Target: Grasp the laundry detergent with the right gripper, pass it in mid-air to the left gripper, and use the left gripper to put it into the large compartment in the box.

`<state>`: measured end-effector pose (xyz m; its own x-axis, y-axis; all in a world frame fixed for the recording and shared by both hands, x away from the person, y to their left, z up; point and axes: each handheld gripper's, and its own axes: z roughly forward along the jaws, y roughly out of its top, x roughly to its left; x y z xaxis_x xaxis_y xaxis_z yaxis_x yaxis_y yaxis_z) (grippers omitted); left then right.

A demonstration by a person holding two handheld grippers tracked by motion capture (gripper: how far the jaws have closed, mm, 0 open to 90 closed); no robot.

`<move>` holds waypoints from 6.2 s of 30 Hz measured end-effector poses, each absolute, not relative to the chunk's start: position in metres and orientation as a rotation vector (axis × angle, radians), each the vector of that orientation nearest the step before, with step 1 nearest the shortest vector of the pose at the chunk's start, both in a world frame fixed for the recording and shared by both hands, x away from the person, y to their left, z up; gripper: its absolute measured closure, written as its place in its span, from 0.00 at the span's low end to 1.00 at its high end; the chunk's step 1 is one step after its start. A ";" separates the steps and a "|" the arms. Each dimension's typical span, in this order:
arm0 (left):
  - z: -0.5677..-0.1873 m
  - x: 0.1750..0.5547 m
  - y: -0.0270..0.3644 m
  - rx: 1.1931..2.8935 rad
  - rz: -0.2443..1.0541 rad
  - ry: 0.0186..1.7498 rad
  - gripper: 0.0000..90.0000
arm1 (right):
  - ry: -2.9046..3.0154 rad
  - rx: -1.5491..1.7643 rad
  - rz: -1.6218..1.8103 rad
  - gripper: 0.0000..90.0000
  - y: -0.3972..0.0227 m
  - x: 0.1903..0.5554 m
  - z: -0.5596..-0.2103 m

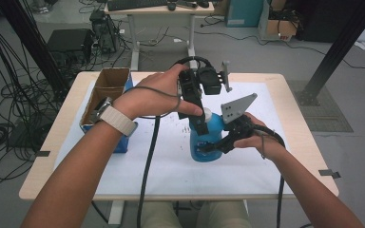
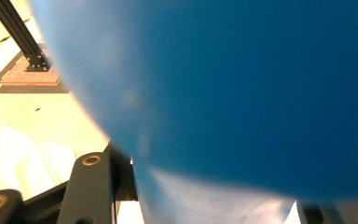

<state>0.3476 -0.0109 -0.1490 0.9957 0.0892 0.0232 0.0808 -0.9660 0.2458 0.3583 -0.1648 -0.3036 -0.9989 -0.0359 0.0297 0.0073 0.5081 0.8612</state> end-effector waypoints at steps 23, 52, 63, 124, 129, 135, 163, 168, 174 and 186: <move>-0.147 0.347 -0.012 2.918 0.062 0.120 0.08 | -2.685 0.012 -1.545 0.48 -0.166 0.358 -0.303; -0.147 0.347 -0.011 2.921 0.059 0.118 0.08 | -2.686 0.001 -1.539 0.48 -0.166 0.358 -0.303; -0.147 0.346 -0.011 2.918 0.061 0.124 0.08 | -2.688 -0.002 -1.538 0.48 -0.166 0.358 -0.303; -0.162 0.351 -0.018 2.934 0.049 0.118 0.08 | -2.694 0.004 -1.527 0.48 -0.165 0.355 -0.301; -0.165 0.352 -0.020 2.938 0.047 0.112 0.09 | -2.696 0.003 -1.526 0.48 -0.166 0.354 -0.301; -0.171 0.353 -0.024 2.923 0.023 0.101 0.10 | -2.697 0.001 -1.515 0.48 -0.166 0.352 -0.300; -0.185 0.352 -0.029 2.920 -0.060 0.122 0.22 | -2.702 0.011 -1.520 0.48 -0.166 0.351 -0.300; -0.185 0.353 -0.029 2.918 -0.078 0.120 0.26 | -2.703 0.013 -1.519 0.48 -0.167 0.351 -0.300; -0.187 0.354 -0.027 2.906 -0.104 0.122 0.32 | -2.703 0.013 -1.511 0.48 -0.166 0.350 -0.300; -0.186 0.352 -0.030 2.947 -0.092 0.041 0.41 | -2.697 0.016 -1.496 0.48 -0.165 0.350 -0.303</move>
<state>0.3525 -0.0295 -0.1863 0.9977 0.0216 -0.0641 0.0335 -0.9812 0.1903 0.3498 -0.1649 -0.3029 -0.9983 -0.0371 0.0457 0.0191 0.5298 0.8479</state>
